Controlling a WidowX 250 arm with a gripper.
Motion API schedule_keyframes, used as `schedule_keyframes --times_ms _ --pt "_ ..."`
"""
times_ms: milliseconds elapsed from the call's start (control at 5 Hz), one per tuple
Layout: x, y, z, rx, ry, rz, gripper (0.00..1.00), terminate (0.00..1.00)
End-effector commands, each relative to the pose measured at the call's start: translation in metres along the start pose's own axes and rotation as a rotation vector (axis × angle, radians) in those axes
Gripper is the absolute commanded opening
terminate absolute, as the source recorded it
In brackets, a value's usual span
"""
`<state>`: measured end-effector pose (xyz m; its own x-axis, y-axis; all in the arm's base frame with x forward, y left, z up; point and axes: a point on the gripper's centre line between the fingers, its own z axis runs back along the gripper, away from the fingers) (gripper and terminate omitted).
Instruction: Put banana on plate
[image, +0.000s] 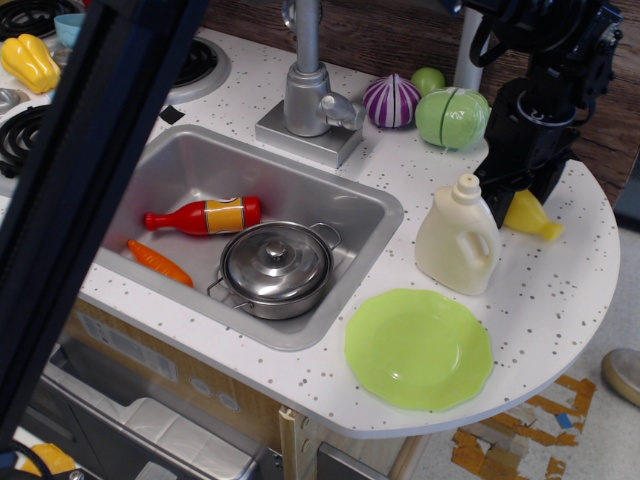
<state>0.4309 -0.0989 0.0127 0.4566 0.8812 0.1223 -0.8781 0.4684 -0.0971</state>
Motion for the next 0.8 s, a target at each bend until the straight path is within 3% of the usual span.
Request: schedule_keyframes --times_ms 0,200,400,600 --pt "0.025 -0.026 0.053 -0.041 -0.034 -0.037 0.00 0.00" --pt "0.032 -0.028 0.094 0.024 -0.050 -0.047 0.00 0.00" --pt "0.034 -0.001 0.137 0.101 -0.096 0.001 0.00 0.00" --pt "0.021 0.036 0.157 0.102 -0.136 0.086 0.00 0.00"
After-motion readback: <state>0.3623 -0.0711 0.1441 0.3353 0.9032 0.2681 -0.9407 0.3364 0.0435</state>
